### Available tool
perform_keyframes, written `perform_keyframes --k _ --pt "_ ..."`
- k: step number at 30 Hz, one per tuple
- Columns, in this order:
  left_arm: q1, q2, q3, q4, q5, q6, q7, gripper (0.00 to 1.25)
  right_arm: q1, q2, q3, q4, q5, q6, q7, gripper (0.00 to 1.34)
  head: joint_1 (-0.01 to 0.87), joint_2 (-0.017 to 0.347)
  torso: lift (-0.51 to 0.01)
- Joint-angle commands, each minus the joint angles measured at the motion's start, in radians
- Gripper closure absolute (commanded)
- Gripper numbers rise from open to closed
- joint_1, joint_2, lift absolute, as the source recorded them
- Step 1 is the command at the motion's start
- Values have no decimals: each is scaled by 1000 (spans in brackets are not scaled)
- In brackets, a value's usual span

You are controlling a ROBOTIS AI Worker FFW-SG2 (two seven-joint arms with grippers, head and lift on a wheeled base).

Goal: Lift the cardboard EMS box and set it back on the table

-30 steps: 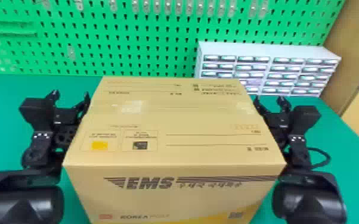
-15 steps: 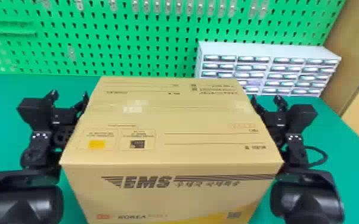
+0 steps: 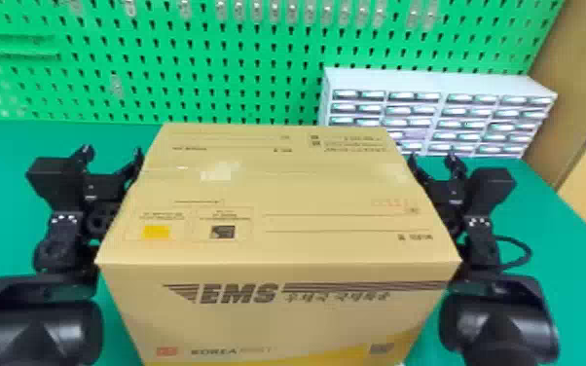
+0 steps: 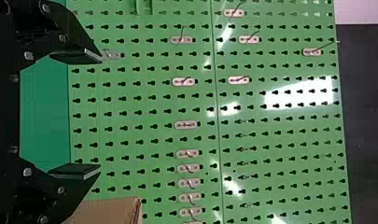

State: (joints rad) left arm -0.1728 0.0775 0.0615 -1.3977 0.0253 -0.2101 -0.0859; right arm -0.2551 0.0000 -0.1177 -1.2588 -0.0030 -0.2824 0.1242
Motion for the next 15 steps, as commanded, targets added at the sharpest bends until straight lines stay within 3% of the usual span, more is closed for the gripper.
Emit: perform_keyframes --k 1,5,15 --pt "-10 1 6 -17 -1 17 0 426 -16 -8 23 -22 -14 19 0 538 678 -14 -89" --pt "-20 1 17 -43 -7 38 0 424 -26 -24 36 -48 -32 40 0 538 678 -14 -89" --pt "-36 1 52 -95 -18 77 0 423 -38 -24 35 -116 -17 85 0 538 678 -14 -89"
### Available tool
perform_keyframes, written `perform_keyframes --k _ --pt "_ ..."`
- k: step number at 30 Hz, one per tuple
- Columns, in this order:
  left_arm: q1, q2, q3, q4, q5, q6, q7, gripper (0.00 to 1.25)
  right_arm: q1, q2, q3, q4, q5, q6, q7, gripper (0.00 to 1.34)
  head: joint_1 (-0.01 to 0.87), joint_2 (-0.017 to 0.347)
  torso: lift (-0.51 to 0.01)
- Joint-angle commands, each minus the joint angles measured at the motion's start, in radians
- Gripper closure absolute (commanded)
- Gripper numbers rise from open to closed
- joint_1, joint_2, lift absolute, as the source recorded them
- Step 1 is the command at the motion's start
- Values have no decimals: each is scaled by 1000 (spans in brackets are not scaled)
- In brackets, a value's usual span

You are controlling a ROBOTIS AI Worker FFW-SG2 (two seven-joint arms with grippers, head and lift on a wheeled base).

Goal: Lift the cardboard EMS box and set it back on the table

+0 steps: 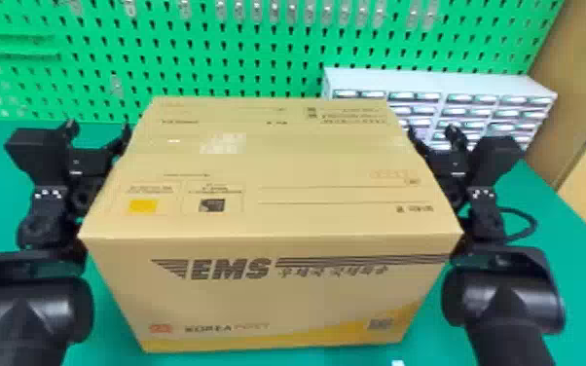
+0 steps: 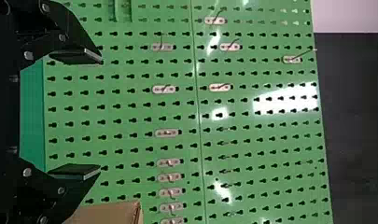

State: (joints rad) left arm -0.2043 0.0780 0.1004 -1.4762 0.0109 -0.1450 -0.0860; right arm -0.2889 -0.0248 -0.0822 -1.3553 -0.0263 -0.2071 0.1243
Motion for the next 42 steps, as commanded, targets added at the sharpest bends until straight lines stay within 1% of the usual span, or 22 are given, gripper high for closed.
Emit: perform_keyframes --k 1,17,27,38,42 --pt "-7 0 16 -19 -3 15 0 423 -4 0 -1 -22 6 11 0 538 678 -14 -89" --pt "-17 -1 42 -44 8 24 6 421 -15 0 -1 -39 14 18 0 539 678 -14 -89" --pt "-14 0 39 -44 8 24 6 421 -15 0 1 -39 14 20 0 539 678 -14 -89" --pt "-21 -1 18 -44 8 28 6 421 -21 3 32 -39 14 28 0 538 678 -14 -89" --pt "-20 0 16 -44 8 28 6 421 -21 5 30 -39 17 29 0 539 678 -14 -89"
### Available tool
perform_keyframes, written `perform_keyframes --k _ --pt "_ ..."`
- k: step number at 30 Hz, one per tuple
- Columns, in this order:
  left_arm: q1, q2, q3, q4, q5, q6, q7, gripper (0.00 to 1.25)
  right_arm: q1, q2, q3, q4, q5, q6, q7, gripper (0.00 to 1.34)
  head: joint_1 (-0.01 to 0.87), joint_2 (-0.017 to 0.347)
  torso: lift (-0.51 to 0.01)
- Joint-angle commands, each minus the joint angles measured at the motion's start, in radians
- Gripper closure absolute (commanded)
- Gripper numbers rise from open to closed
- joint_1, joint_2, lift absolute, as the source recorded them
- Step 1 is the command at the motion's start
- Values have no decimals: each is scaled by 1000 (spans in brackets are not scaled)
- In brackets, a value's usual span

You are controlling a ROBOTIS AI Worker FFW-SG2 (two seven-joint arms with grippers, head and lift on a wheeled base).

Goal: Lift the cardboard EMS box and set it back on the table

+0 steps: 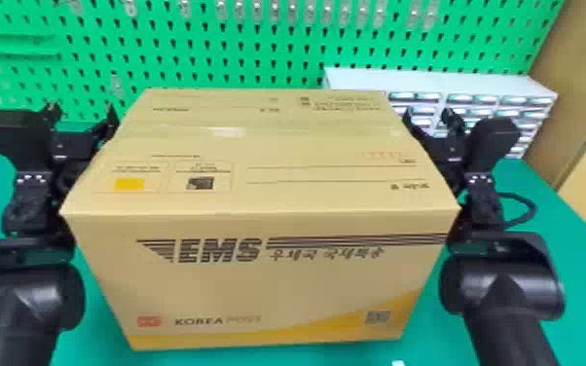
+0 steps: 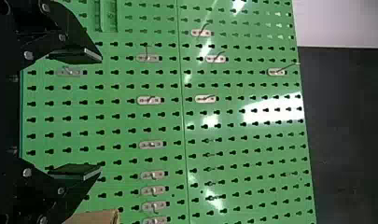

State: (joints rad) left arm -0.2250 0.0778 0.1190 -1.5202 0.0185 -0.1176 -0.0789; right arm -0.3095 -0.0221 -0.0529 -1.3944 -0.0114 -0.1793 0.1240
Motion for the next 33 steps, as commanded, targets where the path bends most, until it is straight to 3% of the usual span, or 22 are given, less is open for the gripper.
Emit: perform_keyframes --k 1,33 --pt "3 -1 -2 0 0 -1 1 421 1 2 -1 0 2 1 0 539 678 -14 -89" --pt "15 -1 -5 20 11 3 1 423 21 -4 -12 26 1 18 0 539 678 -14 -89"
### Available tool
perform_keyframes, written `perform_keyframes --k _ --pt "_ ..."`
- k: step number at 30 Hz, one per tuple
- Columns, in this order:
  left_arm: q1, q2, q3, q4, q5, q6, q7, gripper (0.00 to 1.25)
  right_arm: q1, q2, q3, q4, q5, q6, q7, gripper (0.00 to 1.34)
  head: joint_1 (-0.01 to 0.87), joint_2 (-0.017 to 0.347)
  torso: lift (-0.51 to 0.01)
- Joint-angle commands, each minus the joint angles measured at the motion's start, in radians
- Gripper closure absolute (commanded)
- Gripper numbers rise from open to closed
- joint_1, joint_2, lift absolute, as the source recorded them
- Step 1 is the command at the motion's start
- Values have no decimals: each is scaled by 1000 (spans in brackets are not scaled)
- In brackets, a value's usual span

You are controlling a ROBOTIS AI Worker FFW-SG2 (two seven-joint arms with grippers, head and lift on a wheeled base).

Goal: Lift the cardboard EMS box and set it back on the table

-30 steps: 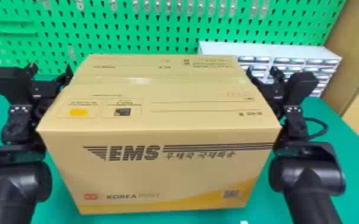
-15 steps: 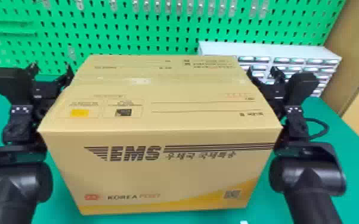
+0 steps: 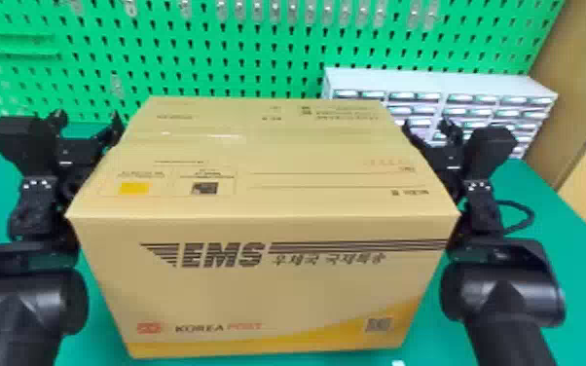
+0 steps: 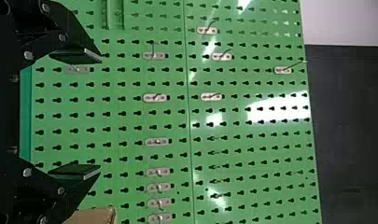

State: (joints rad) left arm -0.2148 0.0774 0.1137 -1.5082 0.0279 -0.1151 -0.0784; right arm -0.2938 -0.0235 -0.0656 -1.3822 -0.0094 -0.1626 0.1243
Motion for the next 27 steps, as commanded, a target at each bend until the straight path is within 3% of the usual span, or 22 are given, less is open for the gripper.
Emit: perform_keyframes --k 1,27 --pt "8 -1 0 10 1 -1 0 423 7 -3 3 18 -1 2 0 539 678 -14 -89" --pt "52 -1 0 112 30 -34 0 424 56 -21 1 91 -17 0 1 539 678 -14 -89"
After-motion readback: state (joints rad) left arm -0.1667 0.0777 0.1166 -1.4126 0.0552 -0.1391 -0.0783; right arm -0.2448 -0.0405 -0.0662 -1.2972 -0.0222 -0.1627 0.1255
